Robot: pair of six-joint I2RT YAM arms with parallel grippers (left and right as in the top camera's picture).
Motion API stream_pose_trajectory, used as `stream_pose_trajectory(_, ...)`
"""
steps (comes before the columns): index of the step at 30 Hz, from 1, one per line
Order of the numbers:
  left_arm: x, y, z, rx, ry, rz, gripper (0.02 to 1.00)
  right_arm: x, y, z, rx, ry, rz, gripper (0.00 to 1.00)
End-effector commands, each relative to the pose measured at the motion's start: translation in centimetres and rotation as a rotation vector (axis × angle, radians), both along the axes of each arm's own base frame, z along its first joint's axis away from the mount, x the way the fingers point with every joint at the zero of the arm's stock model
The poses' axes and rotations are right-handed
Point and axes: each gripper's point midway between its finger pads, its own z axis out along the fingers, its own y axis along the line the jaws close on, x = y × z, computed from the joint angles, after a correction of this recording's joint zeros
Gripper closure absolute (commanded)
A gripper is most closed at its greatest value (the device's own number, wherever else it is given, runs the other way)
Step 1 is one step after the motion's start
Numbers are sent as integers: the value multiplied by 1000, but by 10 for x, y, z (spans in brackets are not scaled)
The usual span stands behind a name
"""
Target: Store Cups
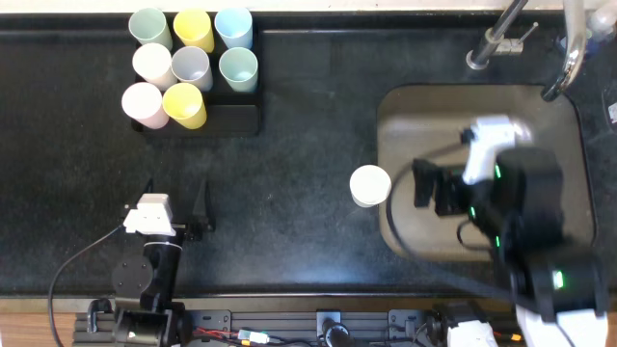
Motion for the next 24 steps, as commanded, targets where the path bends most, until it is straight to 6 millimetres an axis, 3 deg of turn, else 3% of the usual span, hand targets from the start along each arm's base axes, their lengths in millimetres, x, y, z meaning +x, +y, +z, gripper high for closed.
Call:
stream_pose_trajectory(1, 0, 0, 0, 14, -4, -5, 18, 4, 32, -42, 94, 307, 107, 3)
stream_pose_trajectory(11, 0, 0, 0, 14, -4, -5, 18, 19, 36, -129, 56, 674, 89, 3)
stream_pose_trajectory(19, 0, 0, 0, 14, -4, -5, 18, 29, 41, -161, -23, 729, 114, 29)
stream_pose_trajectory(24, 0, 0, 0, 14, -4, -5, 18, 28, 43, -173, -88, 750, 139, 139)
